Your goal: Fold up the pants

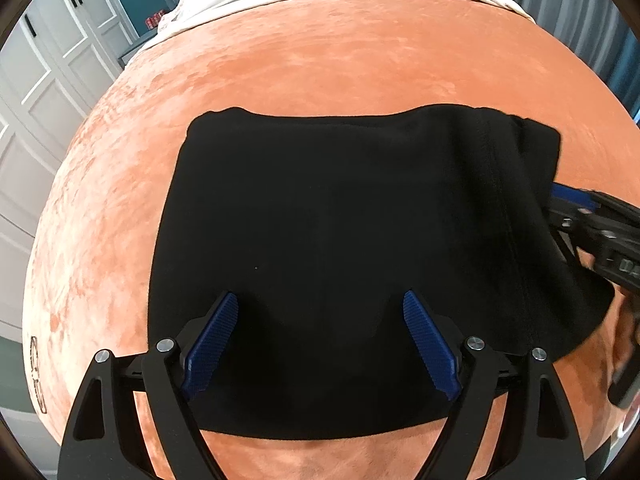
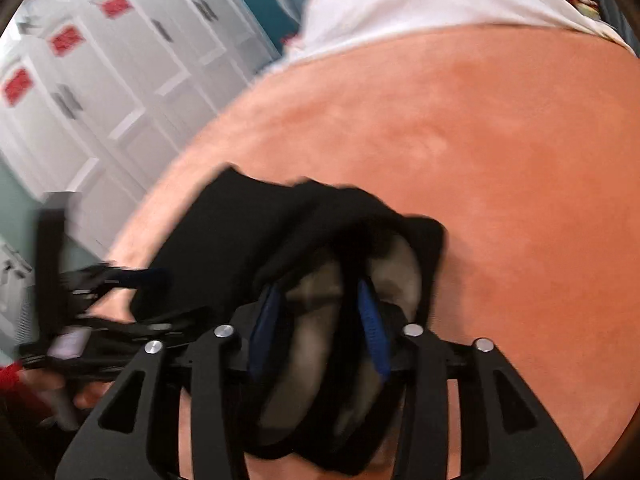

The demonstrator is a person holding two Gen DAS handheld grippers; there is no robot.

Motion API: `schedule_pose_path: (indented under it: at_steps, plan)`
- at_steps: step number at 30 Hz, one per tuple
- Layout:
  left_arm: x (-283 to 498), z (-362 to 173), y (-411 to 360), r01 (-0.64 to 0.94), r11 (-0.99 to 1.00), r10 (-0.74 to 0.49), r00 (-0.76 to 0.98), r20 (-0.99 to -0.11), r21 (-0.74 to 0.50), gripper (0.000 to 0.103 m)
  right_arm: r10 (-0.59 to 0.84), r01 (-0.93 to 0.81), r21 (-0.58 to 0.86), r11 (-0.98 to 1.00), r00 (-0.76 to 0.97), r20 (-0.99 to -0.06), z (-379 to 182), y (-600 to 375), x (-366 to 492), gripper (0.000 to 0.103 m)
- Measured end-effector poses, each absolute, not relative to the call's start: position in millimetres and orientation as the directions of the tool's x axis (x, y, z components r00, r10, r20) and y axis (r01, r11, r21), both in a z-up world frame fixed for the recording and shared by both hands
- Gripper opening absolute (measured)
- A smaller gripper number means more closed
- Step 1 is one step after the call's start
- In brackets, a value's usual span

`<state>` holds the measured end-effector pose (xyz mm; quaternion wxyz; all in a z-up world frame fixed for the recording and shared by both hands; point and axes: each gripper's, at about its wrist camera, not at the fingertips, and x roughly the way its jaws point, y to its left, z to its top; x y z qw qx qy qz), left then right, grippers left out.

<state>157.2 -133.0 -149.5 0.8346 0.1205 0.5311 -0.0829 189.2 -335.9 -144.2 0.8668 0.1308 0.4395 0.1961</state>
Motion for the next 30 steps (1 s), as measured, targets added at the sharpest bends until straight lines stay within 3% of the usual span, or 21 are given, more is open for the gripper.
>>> schedule_pose_path:
  at_steps: [6, 8, 13, 15, 17, 19, 22, 26, 28, 30]
  plan:
    - [157.0, -149.2, -129.7, 0.262, 0.959, -0.017, 0.425, -0.905, 0.105, 0.083, 0.487, -0.198, 0.455, 0.868, 0.508, -0.710, -151.0, -330.6, 189.9, 0.039]
    - [157.5, -147.2, -129.4, 0.252, 0.962, -0.014, 0.428, -0.904, 0.104, 0.083, 0.536, -0.204, 0.504, 0.839, 0.466, -0.704, -149.4, -324.4, 193.3, 0.007]
    - [157.1, -137.5, -122.9, 0.246, 0.968, -0.066, 0.447, -0.892, 0.052, 0.088, 0.545, -0.169, 0.558, 0.812, 0.560, -0.624, -109.5, -358.1, 174.0, 0.007]
    - [157.9, -147.0, -128.8, 0.289, 0.957, -0.100, 0.425, -0.900, 0.030, 0.088, 0.474, -0.050, 0.516, 0.855, 0.478, -0.739, -162.4, -372.8, 182.1, 0.008]
    - [155.0, -155.9, -141.9, 0.306, 0.940, -0.004, 0.453, -0.892, 0.151, 0.088, 0.577, 0.019, 0.675, 0.737, 0.503, -0.644, -178.5, -392.7, 177.7, 0.010]
    - [147.9, -153.2, -151.3, 0.332, 0.916, 0.031, 0.501, -0.865, 0.225, 0.088, 0.505, 0.040, 0.628, 0.777, 0.556, -0.660, -153.5, -396.3, 170.4, 0.017]
    - [146.1, -144.2, -142.1, 0.310, 0.932, 0.006, 0.507, -0.862, 0.189, 0.088, 0.326, 0.090, 0.517, 0.851, 0.682, -0.655, -105.3, -402.8, 142.7, 0.017]
    - [155.8, -143.1, -120.5, 0.237, 0.961, 0.009, 0.495, -0.869, 0.145, 0.088, 0.459, -0.079, 0.568, 0.819, 0.685, -0.566, -63.6, -355.7, 133.5, 0.017]
    - [157.6, -147.3, -118.9, 0.233, 0.952, 0.057, 0.500, -0.864, 0.198, 0.088, 0.522, -0.172, 0.543, 0.822, 0.609, -0.597, -73.3, -317.9, 148.8, 0.019]
    - [157.1, -151.1, -117.9, 0.238, 0.943, 0.082, 0.511, -0.855, 0.233, 0.089, 0.425, -0.135, 0.428, 0.894, 0.560, -0.711, -111.2, -304.5, 169.5, 0.021]
